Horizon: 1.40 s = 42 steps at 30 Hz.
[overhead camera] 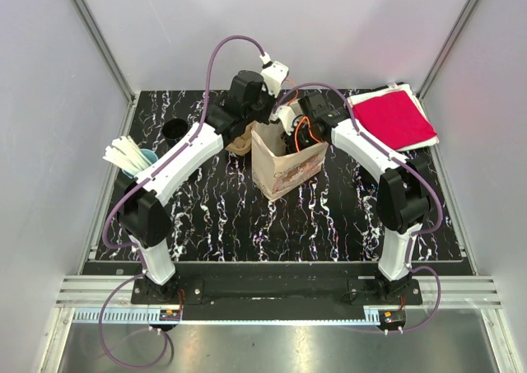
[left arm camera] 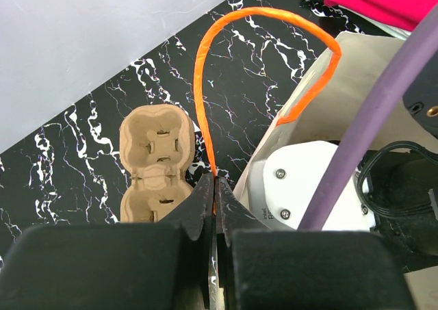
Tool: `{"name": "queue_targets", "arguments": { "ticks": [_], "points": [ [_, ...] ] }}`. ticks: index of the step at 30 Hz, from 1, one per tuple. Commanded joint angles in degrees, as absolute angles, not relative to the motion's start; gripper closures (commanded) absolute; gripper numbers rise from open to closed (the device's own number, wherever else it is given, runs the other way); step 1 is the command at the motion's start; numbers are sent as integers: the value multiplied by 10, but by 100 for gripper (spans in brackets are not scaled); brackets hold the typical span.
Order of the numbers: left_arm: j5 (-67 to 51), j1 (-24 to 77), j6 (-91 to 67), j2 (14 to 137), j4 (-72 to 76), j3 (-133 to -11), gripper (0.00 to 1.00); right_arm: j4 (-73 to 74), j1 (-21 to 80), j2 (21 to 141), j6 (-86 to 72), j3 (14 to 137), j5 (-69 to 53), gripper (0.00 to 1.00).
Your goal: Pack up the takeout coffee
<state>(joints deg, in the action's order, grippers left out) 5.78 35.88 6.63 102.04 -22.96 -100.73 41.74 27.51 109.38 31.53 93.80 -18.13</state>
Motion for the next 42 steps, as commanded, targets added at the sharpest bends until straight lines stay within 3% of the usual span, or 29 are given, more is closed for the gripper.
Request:
{"name": "queue_targets", "arguments": {
  "ticks": [1,15,25,38,42],
  "points": [
    [49,361,73,998,-218,-1004,100,444,279,1094,322,933,-173,69],
    [49,363,74,1001,-219,-1005,98,462,279,1033,323,952,-163,28],
    [47,363,76,1004,-220,-1006,96,460,278,976,315,959,-170,12],
    [3,367,72,1004,-220,-1010,85,441,279,902,294,979,-142,11],
    [-24,367,71,1001,-219,-1015,77,439,279,893,294,970,-135,11]
  ]
}}
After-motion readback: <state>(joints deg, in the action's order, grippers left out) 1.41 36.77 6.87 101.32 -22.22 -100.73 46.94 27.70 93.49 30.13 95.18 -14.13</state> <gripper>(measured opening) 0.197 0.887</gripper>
